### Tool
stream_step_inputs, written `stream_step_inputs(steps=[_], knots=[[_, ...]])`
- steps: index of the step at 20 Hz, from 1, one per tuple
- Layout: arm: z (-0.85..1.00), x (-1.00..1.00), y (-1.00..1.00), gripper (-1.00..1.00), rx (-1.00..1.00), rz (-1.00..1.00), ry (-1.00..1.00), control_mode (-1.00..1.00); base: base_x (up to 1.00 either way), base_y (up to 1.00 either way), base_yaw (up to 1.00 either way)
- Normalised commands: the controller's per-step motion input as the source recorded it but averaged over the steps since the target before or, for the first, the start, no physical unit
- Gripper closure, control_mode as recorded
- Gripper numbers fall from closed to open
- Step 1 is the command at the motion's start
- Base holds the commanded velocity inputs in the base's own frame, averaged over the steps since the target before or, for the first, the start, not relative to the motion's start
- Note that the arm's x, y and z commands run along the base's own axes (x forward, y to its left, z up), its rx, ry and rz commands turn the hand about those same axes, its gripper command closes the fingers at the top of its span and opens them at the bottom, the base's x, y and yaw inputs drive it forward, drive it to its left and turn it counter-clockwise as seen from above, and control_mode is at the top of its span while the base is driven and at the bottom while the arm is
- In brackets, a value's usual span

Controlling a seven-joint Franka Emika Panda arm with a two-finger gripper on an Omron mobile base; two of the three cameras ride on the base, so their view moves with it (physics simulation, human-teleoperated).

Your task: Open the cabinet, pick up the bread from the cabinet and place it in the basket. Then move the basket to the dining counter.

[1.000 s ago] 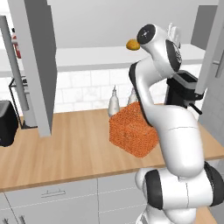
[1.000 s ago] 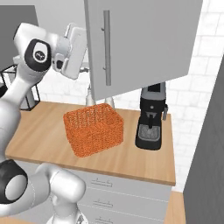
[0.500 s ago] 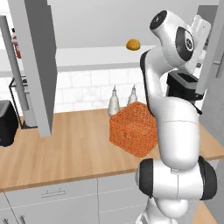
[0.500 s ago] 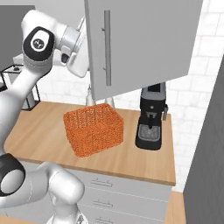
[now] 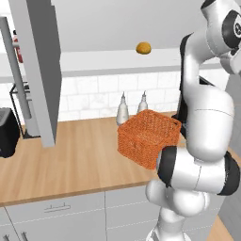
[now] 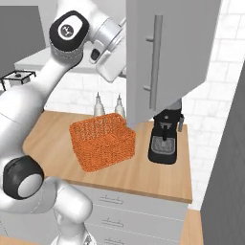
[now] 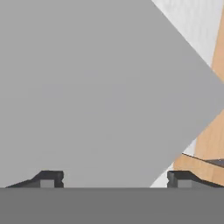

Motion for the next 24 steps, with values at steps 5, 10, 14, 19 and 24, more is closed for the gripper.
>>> stream_step_inputs(steps=[5,10,14,19,24], knots=[[-0.24,0.02,-0.63,-1.00,0.12,-0.38,-0.23,-1.00,0.00,0.00,0.00],[-0.33,0.14,0.70,-1.00,0.04,-0.23,-0.25,-1.00,0.00,0.00,0.00],[-0.30,0.01,1.00,-1.00,0.00,-0.17,-0.34,-1.00,0.00,0.00,0.00],[-0.48,0.00,1.00,-1.00,-0.03,-0.11,-0.33,-1.00,0.00,0.00,0.00],[-0.58,0.00,1.00,-1.00,-0.14,-0.01,-0.27,-1.00,0.00,0.00,0.00]])
